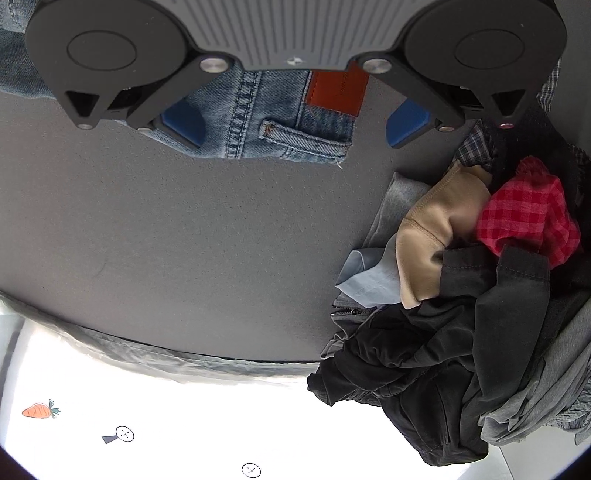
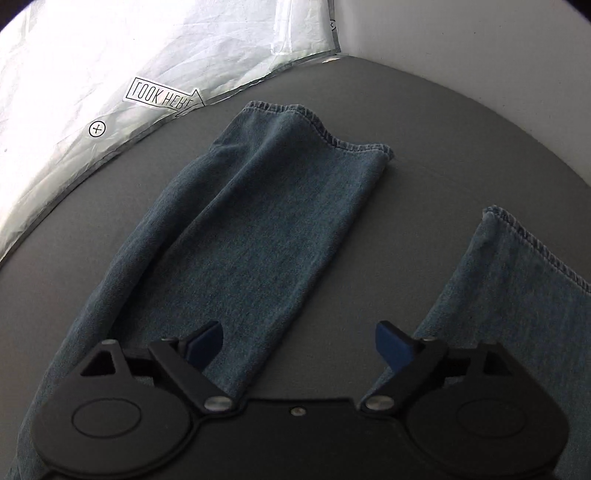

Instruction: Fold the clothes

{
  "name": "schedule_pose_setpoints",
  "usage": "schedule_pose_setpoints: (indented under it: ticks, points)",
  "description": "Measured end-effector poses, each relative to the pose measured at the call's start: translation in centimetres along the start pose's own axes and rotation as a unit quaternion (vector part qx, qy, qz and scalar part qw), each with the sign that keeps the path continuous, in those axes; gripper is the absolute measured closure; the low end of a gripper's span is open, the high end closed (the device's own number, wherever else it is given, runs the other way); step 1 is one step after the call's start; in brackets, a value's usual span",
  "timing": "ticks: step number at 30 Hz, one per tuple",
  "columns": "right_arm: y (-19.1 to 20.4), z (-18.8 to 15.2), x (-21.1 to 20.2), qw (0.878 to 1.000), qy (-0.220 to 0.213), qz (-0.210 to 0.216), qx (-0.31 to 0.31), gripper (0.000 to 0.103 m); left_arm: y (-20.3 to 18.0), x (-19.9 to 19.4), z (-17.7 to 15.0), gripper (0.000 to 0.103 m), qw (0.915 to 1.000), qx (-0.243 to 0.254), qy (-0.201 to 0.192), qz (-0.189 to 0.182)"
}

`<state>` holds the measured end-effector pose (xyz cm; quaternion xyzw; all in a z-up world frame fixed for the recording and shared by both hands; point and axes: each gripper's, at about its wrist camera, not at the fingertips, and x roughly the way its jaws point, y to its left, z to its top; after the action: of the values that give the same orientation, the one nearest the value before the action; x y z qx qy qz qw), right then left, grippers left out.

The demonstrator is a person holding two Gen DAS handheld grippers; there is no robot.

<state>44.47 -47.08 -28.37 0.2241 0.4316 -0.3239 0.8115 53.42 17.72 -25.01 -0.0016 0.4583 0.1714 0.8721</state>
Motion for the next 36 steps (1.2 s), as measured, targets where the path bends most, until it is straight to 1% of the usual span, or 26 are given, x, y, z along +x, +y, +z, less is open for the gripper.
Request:
schedule_pose_setpoints:
  ticks: [3, 6, 7, 8, 9, 11, 12, 13, 14, 15, 16, 17, 19, 20, 21, 22, 25, 28, 29, 31, 32, 33, 34, 35, 36]
  points:
    - [0.3, -0.6, -0.3, 1.000, 0.008, -0.001, 0.003, 0.011, 0.7, 1.3, 0.2, 0.000, 0.9998, -0.016, 0.010, -0.007]
    - [0.8, -0.8, -0.8, 1.000, 0.005, -0.001, -0.003, 0.010, 1.8, 2.8, 0.3, 0.000, 0.9966, -0.059, 0.038, -0.041]
    - [1.0, -0.8, -1.1, 1.000, 0.004, 0.000, -0.004, 0.010, 2.2, 3.2, 0.3, 0.001, 0.9948, -0.075, 0.045, -0.051]
    - [1.2, -0.8, -1.4, 1.000, 0.003, 0.000, -0.005, 0.010, 2.5, 3.3, 0.1, 0.004, 0.9927, -0.093, 0.044, -0.063]
    - [1.3, -0.8, -1.5, 1.000, 0.003, 0.000, -0.006, 0.010, 2.6, 3.3, 0.0, 0.015, 0.9915, -0.100, 0.043, -0.073]
    - [1.8, -0.6, -1.8, 1.000, 0.003, -0.003, -0.004, 0.010, 2.3, 2.7, -0.2, 0.032, 0.9898, -0.107, 0.032, -0.089]
    - [1.9, -0.5, -1.9, 1.000, 0.002, -0.002, -0.003, 0.010, 1.9, 2.3, -0.1, 0.048, 0.9905, -0.104, 0.025, -0.086]
    - [2.0, -0.5, -2.2, 1.000, 0.001, -0.001, -0.001, 0.010, 1.5, 1.8, 0.0, 0.054, 0.9912, -0.101, 0.018, -0.083]
    - [2.1, -0.5, -2.5, 1.000, -0.001, 0.000, 0.000, 0.010, 1.1, 1.4, 0.2, 0.058, 0.9919, -0.098, 0.012, -0.081]
    - [2.3, -0.3, -2.6, 1.000, -0.003, 0.000, 0.000, 0.010, 0.8, 1.0, 0.6, 0.068, 0.9935, -0.086, 0.001, -0.074]
    - [2.4, -0.2, -2.8, 1.000, -0.004, -0.002, -0.001, 0.010, 0.9, 0.5, 1.5, 0.083, 0.9953, -0.083, -0.014, -0.048]
    - [2.6, 0.0, -3.1, 1.000, -0.007, -0.002, -0.002, 0.010, 1.0, 0.0, 2.4, 0.083, 0.9961, -0.080, -0.029, -0.022]
    - [2.7, 0.4, -3.5, 1.000, -0.014, -0.001, -0.001, 0.010, 3.1, -0.5, 4.2, 0.087, 0.9905, -0.124, -0.056, -0.017]
    - [2.8, 0.6, -3.8, 1.000, -0.018, -0.001, 0.000, 0.010, 4.3, -0.6, 5.5, 0.100, 0.9874, -0.142, -0.070, -0.009]
    - [2.8, 0.8, -4.0, 1.000, -0.021, 0.000, 0.001, 0.010, 5.6, -0.7, 6.7, 0.103, 0.9836, -0.160, -0.083, 0.000]
    - [2.9, 1.1, -4.2, 1.000, -0.024, 0.001, 0.001, 0.010, 6.9, -0.8, 8.0, 0.103, 0.9793, -0.177, -0.097, 0.008]
    - [3.1, 1.6, -4.4, 1.000, -0.030, 0.005, 0.003, 0.010, 8.9, -0.5, 11.0, 0.103, 0.9774, -0.175, -0.117, 0.021]
    - [3.5, 1.5, -4.3, 1.000, -0.028, 0.006, -0.001, 0.010, 8.2, 0.1, 11.3, 0.100, 0.9872, -0.134, -0.086, -0.010]
    - [3.6, 1.4, -4.2, 1.000, -0.027, 0.007, -0.004, 0.010, 7.4, 0.3, 10.5, 0.098, 0.9907, -0.114, -0.072, -0.019]
    - [4.1, 0.9, -4.0, 1.000, -0.023, 0.008, -0.013, 0.010, 6.1, 0.8, 9.0, 0.075, 0.9948, -0.085, -0.046, -0.034]
    - [4.4, 0.7, -3.9, 1.000, -0.021, 0.008, -0.019, 0.010, 5.3, 1.2, 7.6, 0.070, 0.9957, -0.072, -0.030, -0.050]
    - [4.5, 0.6, -3.9, 0.999, -0.019, 0.009, -0.024, 0.010, 4.9, 1.3, 6.7, 0.062, 0.9954, -0.070, -0.021, -0.061]
    - [4.7, 0.4, -3.8, 0.999, -0.018, 0.009, -0.032, 0.010, 4.6, 1.3, 5.7, 0.056, 0.9950, -0.068, -0.013, -0.072]
    - [4.9, 0.3, -3.8, 0.999, -0.017, 0.010, -0.038, 0.010, 4.5, 1.3, 4.7, 0.052, 0.9943, -0.068, -0.005, -0.082]
    - [5.0, 0.3, -3.8, 0.999, -0.017, 0.010, -0.041, 0.010, 4.4, 1.2, 3.6, 0.036, 0.9934, -0.069, 0.003, -0.091]
